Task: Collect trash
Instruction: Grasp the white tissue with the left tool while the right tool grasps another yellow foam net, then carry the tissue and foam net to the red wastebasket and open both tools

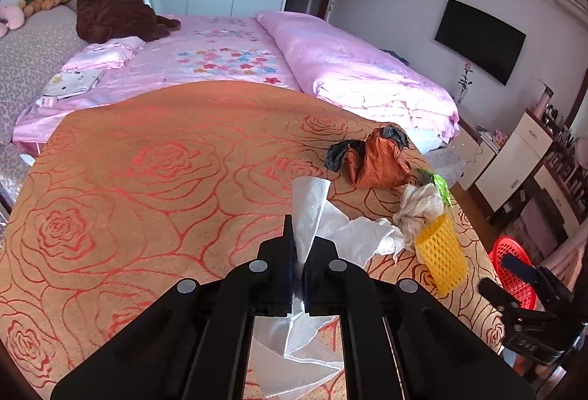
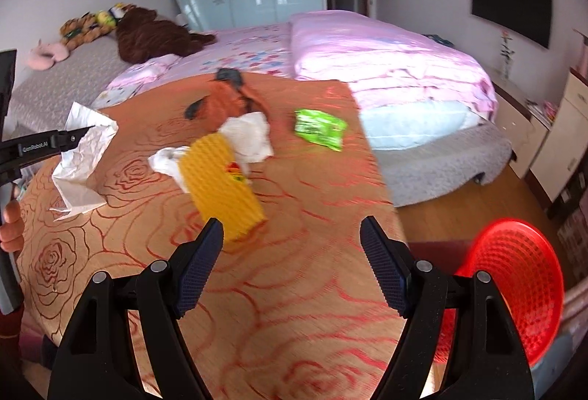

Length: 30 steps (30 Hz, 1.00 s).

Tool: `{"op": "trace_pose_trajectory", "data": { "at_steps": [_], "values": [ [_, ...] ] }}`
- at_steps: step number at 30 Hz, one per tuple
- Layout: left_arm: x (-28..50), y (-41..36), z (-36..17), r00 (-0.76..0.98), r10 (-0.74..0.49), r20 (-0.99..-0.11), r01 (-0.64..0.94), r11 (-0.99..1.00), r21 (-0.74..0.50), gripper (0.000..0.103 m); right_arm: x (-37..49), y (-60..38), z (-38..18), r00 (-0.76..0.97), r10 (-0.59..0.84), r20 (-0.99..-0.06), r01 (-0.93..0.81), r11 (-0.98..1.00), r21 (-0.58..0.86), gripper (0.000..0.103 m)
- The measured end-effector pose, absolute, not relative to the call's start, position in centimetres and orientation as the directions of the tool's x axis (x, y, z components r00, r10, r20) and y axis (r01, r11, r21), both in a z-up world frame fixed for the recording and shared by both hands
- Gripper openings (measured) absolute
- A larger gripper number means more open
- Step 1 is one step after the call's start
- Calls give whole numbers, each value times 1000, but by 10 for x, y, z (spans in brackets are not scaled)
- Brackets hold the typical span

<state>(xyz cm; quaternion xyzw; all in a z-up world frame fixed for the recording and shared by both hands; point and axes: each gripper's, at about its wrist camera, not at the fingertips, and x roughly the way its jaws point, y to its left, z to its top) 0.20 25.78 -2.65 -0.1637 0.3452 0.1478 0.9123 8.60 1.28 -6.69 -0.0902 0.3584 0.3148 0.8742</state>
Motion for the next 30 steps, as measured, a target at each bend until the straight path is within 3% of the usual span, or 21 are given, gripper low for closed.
{"op": "trace_pose_trajectory", "data": {
  "at_steps": [12,19,25,30],
  "values": [
    [-9,266,-32,713,142,-687,-399,887,-231,3,91,65,-78,528,485,-698,-680,733,-5,74],
    [-11,266,-35,711,136,-689,-400,885,-238,3,96,72,-84,490,482,-727,-695,719,8,47],
    [-12,265,-35,709,138,-691,-401,886,-235,3,92,67,-83,473,506,-722,-699,714,42,35],
    [-15,262,-30,719,141,-681,-395,889,-233,3,84,60,-74,475,534,-699,-697,714,72,32]
  ]
}}
